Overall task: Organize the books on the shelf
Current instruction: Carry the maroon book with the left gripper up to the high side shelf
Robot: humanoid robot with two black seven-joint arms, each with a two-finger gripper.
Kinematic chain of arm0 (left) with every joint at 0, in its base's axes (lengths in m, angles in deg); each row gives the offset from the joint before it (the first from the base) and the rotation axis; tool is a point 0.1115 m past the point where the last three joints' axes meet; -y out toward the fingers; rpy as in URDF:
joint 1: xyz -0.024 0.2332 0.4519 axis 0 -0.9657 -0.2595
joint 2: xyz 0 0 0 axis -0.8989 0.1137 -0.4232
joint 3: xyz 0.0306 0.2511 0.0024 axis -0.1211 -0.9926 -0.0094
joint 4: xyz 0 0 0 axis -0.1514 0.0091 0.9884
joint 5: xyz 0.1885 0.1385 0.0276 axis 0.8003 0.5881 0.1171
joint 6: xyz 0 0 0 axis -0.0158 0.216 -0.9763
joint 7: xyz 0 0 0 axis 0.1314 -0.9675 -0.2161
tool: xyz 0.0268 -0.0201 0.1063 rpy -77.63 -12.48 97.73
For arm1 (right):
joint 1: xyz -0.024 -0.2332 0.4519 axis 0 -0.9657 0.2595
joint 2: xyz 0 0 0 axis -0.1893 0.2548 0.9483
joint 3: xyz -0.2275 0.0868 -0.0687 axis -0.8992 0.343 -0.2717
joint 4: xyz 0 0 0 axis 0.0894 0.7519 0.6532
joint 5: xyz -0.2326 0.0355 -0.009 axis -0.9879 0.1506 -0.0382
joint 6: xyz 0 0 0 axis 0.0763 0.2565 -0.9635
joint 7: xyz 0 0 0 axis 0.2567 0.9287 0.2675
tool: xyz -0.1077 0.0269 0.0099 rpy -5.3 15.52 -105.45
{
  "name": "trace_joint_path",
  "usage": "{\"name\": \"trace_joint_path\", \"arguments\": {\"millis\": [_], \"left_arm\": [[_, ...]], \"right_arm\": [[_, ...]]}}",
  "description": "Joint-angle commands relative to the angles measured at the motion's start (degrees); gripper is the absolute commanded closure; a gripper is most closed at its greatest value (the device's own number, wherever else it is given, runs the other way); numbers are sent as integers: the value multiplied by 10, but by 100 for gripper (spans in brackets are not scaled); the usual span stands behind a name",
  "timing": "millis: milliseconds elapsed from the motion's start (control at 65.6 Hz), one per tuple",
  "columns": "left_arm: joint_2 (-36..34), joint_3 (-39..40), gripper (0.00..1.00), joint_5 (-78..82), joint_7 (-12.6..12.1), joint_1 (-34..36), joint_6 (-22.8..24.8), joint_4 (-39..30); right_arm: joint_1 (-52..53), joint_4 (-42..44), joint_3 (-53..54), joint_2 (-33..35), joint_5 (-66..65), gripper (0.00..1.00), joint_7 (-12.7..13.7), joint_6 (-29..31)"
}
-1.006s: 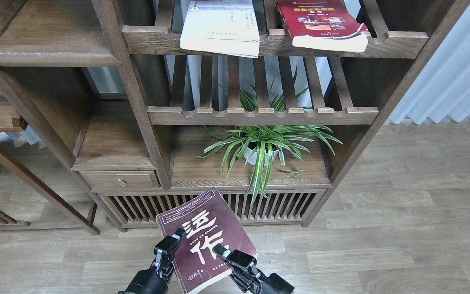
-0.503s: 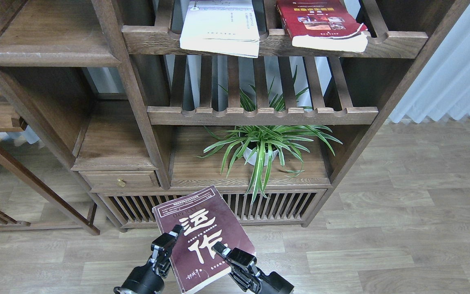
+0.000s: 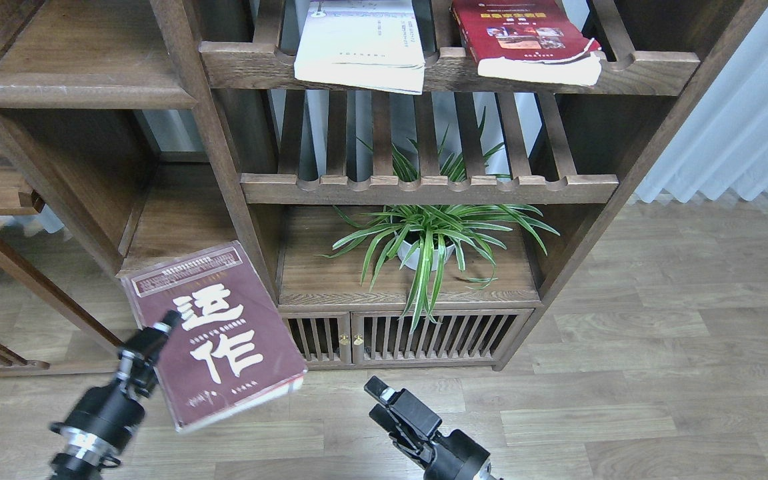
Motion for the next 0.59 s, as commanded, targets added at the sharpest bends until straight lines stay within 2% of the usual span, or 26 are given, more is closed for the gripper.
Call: {"name": "trace_joint_path", "arguments": {"millis": [0, 107, 274, 412, 488, 579], "left_arm": [[-13, 67, 92, 18, -41, -15, 0, -45], [-17, 120, 92, 24, -70, -22, 0, -65], [-19, 238, 91, 23, -146, -21, 0, -96], [-22, 289, 91, 24, -183, -13, 0, -131], [-23, 324, 91, 25, -214, 7, 0, -133], [-36, 357, 92, 25, -235, 29, 0, -134]], "right_arm": [[0, 0, 1, 0, 1, 0, 0, 0], [0, 0, 5, 0, 1, 0, 1, 0], [0, 5, 9, 0, -2, 0, 1, 0], [0, 5, 9, 0, -3, 0, 1, 0], [-1, 5, 9, 0, -3, 0, 1, 0], [-3, 5, 9, 0, -4, 0, 2, 0]]}}
